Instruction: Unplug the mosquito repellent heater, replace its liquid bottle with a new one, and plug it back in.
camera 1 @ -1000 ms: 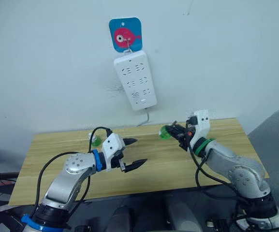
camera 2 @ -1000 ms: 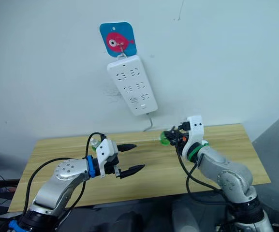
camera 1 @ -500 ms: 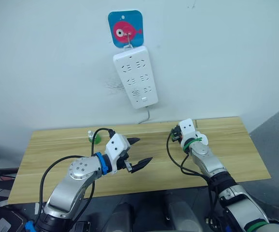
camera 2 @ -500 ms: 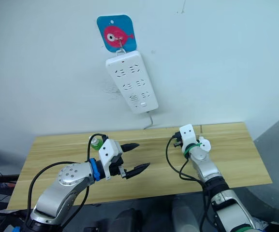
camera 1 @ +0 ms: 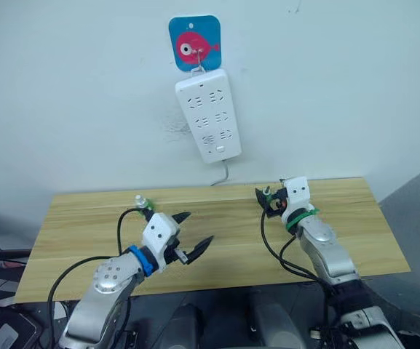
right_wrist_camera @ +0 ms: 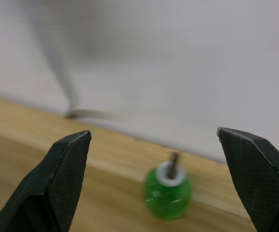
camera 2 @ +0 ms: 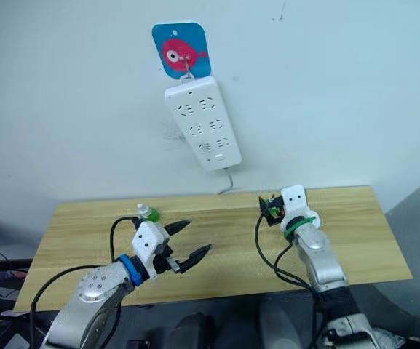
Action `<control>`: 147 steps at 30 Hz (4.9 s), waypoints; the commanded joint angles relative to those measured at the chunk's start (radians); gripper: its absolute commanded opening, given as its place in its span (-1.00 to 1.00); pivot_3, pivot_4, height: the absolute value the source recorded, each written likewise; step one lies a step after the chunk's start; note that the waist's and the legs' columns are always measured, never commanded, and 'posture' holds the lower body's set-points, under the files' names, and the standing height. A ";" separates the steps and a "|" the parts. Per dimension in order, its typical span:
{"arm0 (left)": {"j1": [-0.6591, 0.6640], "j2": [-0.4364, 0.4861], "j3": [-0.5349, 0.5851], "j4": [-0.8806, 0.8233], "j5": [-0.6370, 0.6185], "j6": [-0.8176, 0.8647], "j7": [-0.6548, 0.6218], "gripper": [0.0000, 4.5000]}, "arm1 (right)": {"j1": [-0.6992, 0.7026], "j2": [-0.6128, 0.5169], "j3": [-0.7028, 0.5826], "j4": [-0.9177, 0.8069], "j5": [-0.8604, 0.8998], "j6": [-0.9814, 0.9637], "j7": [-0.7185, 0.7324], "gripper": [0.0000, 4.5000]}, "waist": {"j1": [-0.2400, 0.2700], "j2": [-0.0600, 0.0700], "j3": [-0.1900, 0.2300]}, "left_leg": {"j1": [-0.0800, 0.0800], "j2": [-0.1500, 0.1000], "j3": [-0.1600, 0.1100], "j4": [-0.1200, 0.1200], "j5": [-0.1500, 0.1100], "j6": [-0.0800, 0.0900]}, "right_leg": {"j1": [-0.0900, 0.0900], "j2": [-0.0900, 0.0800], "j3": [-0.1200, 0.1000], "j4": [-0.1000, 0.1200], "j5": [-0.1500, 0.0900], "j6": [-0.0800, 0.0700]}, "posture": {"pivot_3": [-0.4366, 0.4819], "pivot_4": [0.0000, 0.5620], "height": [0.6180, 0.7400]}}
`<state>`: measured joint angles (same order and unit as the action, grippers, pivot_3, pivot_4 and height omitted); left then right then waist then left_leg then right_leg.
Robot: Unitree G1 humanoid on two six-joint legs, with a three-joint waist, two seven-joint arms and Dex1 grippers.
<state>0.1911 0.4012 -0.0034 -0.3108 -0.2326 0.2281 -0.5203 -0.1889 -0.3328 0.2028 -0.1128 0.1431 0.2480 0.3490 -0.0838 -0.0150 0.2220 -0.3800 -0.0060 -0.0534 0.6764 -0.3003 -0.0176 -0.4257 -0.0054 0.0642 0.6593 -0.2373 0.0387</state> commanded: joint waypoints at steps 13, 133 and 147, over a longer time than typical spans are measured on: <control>-0.152 -0.038 0.206 0.453 0.065 -0.156 0.177 1.00 | -0.034 -0.110 0.116 -0.460 0.059 0.384 0.205 0.98 | 0.003 -0.012 0.034 | 0.000 0.000 -0.002 0.003 0.001 -0.001 | 0.002 0.000 -0.003 0.000 -0.002 0.004 | -0.24 0.05 1.00; -0.665 0.083 -0.100 0.205 -0.277 0.209 -0.601 -0.01 | -0.315 -0.056 -0.017 -0.529 0.420 0.699 0.171 -0.50 | -0.007 -0.015 -0.028 | -0.004 -0.002 -0.002 0.006 0.008 -0.011 | -0.011 -0.008 -0.022 0.021 0.004 -0.006 | -0.35 -0.56 1.00; -0.640 0.130 -0.148 0.234 -0.237 0.073 -0.752 -0.01 | -0.467 -0.265 0.069 -0.263 0.459 0.489 0.743 -0.35 | -0.005 -0.015 -0.028 | -0.002 -0.001 -0.001 0.006 0.008 -0.011 | -0.010 -0.003 -0.021 0.021 0.004 -0.006 | -0.24 -0.58 1.00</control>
<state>-0.4406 0.5210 -0.1904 -0.0681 -0.4703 0.3264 -1.2831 -0.6487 -0.6051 0.2719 -0.3512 0.5643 0.7220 1.0653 -0.0884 -0.0300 0.1935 -0.3823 -0.0066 -0.0547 0.6822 -0.2923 -0.0281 -0.4358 -0.0104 0.0431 0.6799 -0.2335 0.0326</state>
